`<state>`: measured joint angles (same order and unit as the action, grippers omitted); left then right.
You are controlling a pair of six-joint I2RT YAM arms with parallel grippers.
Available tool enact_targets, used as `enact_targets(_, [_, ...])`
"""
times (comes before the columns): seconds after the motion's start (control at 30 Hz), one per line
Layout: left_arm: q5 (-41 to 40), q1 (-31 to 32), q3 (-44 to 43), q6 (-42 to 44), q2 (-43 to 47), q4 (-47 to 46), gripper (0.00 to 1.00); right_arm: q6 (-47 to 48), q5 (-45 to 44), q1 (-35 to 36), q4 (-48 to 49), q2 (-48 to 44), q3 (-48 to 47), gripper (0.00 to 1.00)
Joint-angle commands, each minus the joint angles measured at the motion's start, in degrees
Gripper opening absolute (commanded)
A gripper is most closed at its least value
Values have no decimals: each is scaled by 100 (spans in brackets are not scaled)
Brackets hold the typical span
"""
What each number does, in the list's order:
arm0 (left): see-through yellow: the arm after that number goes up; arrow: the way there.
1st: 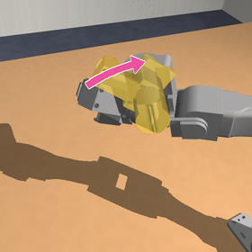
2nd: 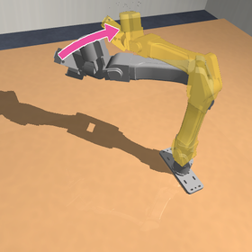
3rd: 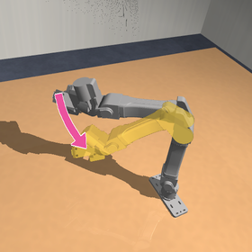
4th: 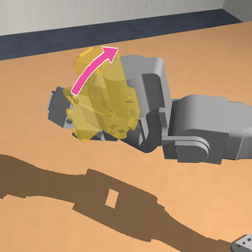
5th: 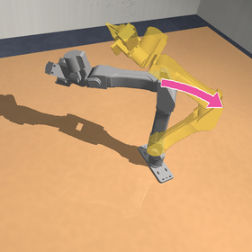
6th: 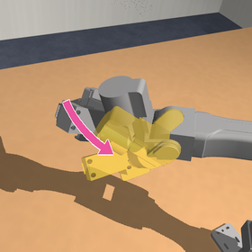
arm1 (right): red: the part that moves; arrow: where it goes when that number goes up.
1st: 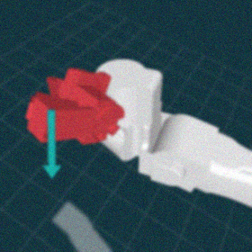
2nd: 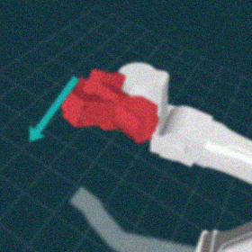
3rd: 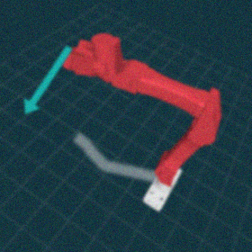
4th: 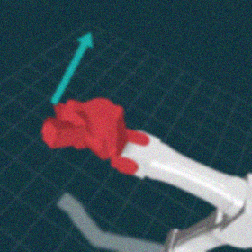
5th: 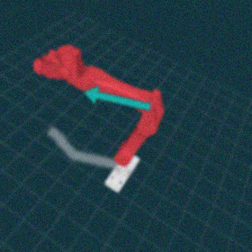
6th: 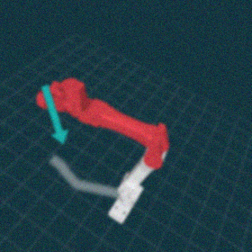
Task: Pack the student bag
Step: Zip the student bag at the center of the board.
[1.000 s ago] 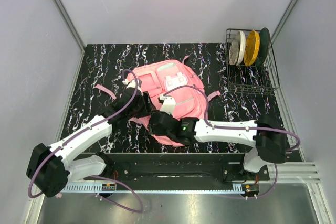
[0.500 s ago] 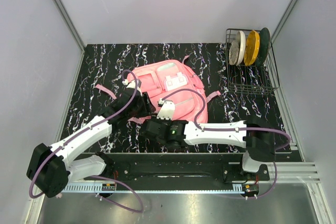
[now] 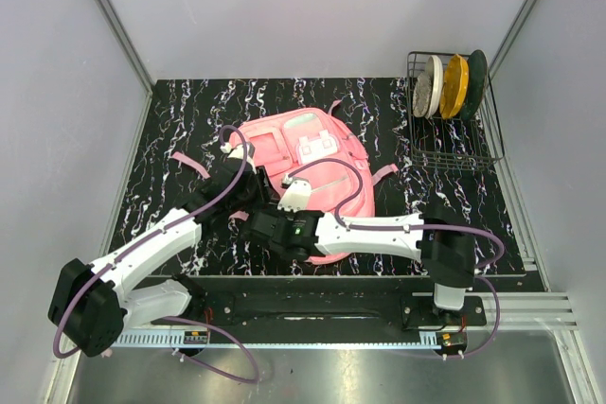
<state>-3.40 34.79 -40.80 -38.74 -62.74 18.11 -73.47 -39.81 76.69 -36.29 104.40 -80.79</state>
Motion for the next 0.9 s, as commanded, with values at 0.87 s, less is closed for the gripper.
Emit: enact_targets(0.87, [234, -95, -43, 68, 130, -378, 46, -421, 386, -356, 26, 300, 29, 37])
